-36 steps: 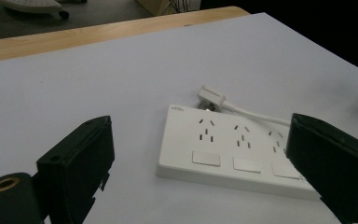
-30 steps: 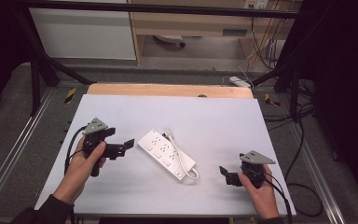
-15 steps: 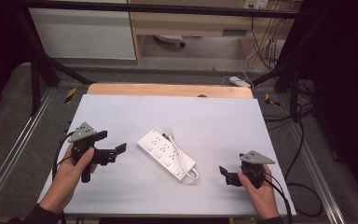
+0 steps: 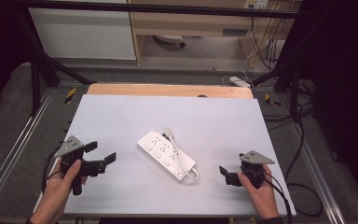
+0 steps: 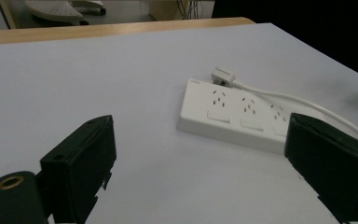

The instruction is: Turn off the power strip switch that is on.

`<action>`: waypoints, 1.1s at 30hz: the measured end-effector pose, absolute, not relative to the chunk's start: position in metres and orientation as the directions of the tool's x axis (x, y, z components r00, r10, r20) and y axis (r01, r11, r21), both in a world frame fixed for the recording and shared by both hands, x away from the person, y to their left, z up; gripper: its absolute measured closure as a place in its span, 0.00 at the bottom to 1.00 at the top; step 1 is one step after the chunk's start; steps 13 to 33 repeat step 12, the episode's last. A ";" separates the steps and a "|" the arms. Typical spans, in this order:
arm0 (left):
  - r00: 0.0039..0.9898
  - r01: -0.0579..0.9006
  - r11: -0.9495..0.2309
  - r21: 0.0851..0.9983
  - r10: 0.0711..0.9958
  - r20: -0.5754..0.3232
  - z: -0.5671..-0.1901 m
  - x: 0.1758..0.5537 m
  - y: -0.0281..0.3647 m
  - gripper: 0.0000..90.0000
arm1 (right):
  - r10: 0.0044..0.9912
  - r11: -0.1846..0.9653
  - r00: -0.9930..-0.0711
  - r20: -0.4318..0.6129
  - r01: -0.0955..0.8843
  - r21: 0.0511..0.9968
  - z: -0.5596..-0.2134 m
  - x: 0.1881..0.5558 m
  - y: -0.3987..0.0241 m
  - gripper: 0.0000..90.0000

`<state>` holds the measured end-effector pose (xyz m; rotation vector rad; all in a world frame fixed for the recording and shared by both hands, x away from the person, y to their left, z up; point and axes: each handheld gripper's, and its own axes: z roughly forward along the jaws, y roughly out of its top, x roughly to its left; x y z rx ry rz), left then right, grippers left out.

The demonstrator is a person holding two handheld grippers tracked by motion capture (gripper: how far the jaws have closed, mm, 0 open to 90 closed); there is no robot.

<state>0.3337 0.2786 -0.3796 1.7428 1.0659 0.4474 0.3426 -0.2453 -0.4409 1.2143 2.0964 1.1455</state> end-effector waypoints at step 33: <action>0.530 0.486 -0.109 0.867 0.825 -0.194 -0.415 0.310 0.288 0.11 | 0.878 0.284 -0.478 -0.005 0.513 0.810 -0.446 0.347 -0.241 0.06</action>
